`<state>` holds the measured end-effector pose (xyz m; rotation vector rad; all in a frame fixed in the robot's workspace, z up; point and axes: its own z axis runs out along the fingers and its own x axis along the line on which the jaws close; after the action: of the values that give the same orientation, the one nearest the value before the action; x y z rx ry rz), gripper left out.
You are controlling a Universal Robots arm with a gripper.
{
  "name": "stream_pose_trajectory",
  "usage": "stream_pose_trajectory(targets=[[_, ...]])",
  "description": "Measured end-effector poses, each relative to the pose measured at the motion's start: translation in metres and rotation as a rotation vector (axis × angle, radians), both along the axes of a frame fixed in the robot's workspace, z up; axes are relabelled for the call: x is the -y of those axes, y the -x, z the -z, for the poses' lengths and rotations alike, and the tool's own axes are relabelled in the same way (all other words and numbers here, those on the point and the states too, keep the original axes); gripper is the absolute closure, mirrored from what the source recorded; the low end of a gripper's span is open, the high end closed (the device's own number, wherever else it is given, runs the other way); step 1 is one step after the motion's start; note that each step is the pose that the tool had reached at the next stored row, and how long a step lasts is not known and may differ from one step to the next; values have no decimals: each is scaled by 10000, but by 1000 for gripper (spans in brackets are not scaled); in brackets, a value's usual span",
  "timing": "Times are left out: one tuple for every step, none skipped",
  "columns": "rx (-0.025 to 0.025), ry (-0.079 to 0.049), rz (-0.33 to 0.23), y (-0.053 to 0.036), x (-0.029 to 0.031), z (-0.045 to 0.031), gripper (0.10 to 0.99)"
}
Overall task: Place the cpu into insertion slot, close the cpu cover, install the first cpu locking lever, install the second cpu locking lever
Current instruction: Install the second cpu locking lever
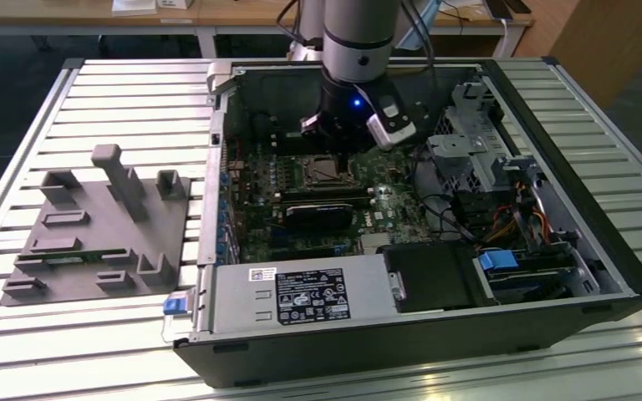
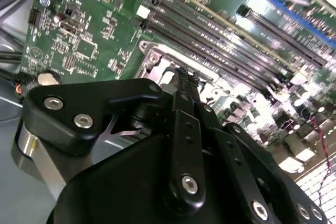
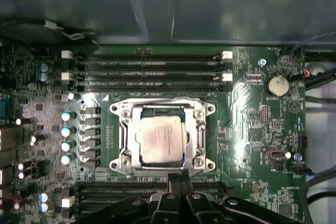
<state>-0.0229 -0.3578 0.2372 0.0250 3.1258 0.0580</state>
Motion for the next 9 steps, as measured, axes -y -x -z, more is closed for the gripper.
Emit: stream_pose_trajectory(targets=[[1, -1, 0, 0, 15, 0, 980], [1, -1, 0, 0, 30, 1, 980], [1, -2, -1, 0, 45, 1, 980], [1, -2, -1, 0, 60, 1, 980], [1, -1, -1, 1, 73, 1, 980], [0, 0, -1, 2, 85, 1, 980], [1, 0, 0, 6, 95, 2, 980], [1, -1, 2, 14, 104, 3, 980], [1, 0, 1, 27, 110, 4, 980]])
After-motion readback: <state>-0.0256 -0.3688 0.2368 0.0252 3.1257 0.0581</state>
